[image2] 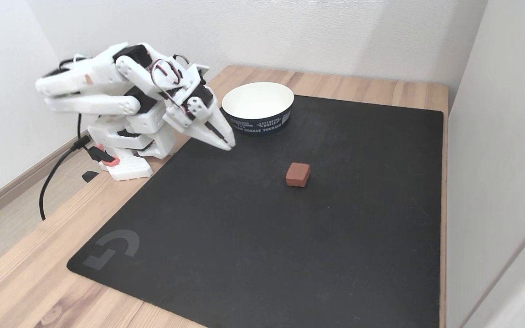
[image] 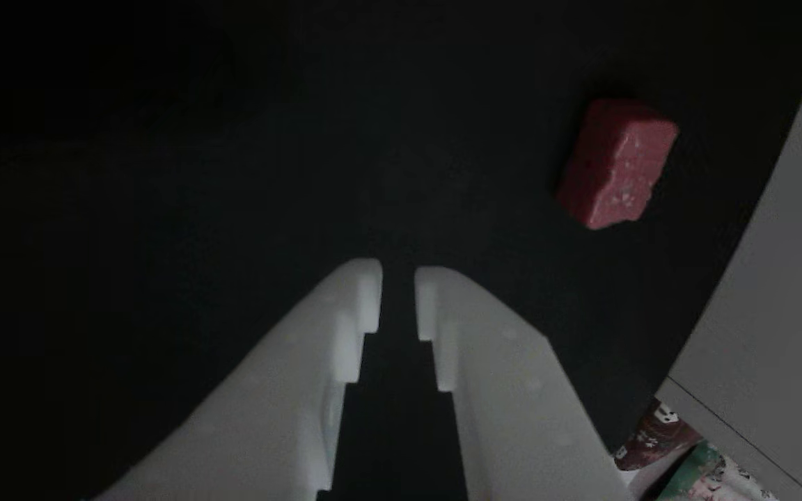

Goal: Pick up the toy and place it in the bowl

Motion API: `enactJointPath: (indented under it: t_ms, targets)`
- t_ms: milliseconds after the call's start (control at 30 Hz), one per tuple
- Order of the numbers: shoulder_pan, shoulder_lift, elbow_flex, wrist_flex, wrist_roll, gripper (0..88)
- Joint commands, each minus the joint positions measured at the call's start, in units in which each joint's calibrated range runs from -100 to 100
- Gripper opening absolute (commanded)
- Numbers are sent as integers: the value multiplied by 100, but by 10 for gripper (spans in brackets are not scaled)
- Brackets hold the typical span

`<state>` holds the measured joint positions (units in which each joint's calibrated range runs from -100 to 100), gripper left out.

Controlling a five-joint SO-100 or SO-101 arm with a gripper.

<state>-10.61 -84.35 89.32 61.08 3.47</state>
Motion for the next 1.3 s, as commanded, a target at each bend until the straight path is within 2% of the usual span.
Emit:
enactJointPath:
  t_ms: [0, 133, 367, 500, 933, 1267]
  targets:
    - [11, 1227, -744, -714, -19, 25]
    - [20, 2445, -1555, -1104, -24, 25]
    - [36, 4387, -3340, -1061, -34, 25]
    - [45, 5346, -4304, -1053, -394, 24]
    - [229, 7939, -7233, -28, -781, 24]
    - [279, 9373, -9180, 827, -749, 24]
